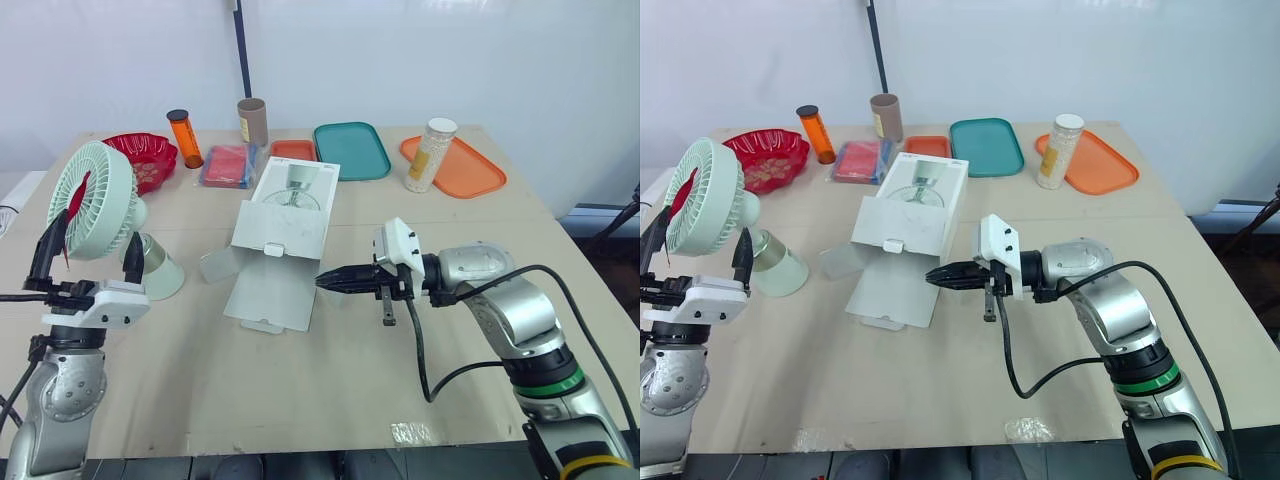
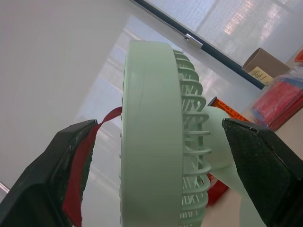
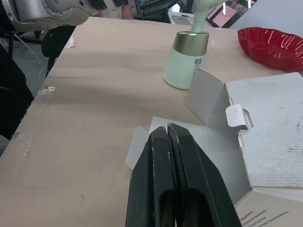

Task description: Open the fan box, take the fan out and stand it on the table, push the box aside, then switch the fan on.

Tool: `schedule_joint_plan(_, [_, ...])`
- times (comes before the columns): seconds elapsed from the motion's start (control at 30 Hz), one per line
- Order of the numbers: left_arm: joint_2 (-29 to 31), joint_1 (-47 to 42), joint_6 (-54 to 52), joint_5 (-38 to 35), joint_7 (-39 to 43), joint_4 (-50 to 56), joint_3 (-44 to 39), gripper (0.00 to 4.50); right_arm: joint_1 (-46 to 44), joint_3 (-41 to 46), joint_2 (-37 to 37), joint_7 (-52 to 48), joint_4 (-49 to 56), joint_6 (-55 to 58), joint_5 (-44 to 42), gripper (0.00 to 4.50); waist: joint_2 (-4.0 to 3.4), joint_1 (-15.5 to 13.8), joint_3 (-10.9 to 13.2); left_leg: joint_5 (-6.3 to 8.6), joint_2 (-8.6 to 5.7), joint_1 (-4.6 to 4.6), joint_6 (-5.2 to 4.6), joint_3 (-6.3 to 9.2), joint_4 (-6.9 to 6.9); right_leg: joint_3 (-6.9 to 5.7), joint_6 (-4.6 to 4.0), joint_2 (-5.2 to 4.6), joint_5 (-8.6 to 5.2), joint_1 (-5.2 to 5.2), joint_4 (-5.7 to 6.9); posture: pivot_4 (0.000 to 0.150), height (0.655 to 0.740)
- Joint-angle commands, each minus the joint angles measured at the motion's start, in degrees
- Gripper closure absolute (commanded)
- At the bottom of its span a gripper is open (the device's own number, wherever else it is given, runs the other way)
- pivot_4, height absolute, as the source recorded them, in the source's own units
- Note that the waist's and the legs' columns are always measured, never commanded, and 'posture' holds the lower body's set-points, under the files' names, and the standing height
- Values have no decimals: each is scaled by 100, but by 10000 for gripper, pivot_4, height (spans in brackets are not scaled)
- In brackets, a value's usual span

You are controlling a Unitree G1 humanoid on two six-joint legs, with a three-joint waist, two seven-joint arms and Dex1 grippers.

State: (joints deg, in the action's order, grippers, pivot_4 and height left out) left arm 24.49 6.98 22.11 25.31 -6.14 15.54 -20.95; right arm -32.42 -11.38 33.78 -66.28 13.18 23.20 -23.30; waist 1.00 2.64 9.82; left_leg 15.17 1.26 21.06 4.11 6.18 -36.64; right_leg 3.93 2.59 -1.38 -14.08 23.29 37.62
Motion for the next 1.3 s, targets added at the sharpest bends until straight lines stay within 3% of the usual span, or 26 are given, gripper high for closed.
schedule_joint_plan(0.03, [9,24,-29,-123,32,220,-51,122,-123,15,-25,-32,69,-77,-17,45000,0,-1,0,0,0,0,0,0,0,0,0,0,0,0,0,1500,7400])
schedule_joint_plan(0.5, [-155,-148,-343,-599,324,271,79,122,-102,12,-43,19,81,-78,16,45000,0,0,0,0,0,0,0,0,0,0,0,0,0,0,0,1500,7400])
schedule_joint_plan(0.53, [-151,-154,-342,-580,323,259,97,5596,-101,16,-43,19,85,-78,15,45000,0,0,0,0,0,0,0,0,0,0,0,0,0,0,0,1500,7400])
schedule_joint_plan(0.57, [-145,-167,-341,-565,320,239,113,6945,-105,16,-49,21,80,-79,16,45000,0,0,0,0,0,0,0,0,0,0,0,0,0,0,0,1500,7400])
schedule_joint_plan(0.67, [-137,-202,-352,-539,304,167,145,17920,-108,16,-59,23,68,-87,23,45000,0,-1,0,0,0,0,0,0,0,0,0,0,0,-1,0,1500,7400])
schedule_joint_plan(0.9, [-122,-280,-372,-558,310,72,185,17920,-94,19,-79,25,94,-73,27,45000,0,-2,0,0,-1,0,0,0,0,0,0,0,0,-1,0,1500,7400])
schedule_joint_plan(1.3, [-374,-371,-556,-1188,572,-141,425,17920,-87,48,-70,56,166,-59,17,45000,0,-3,-2,0,-2,-2,0,0,-2,1,0,-1,0,-4,0,1500,7400])
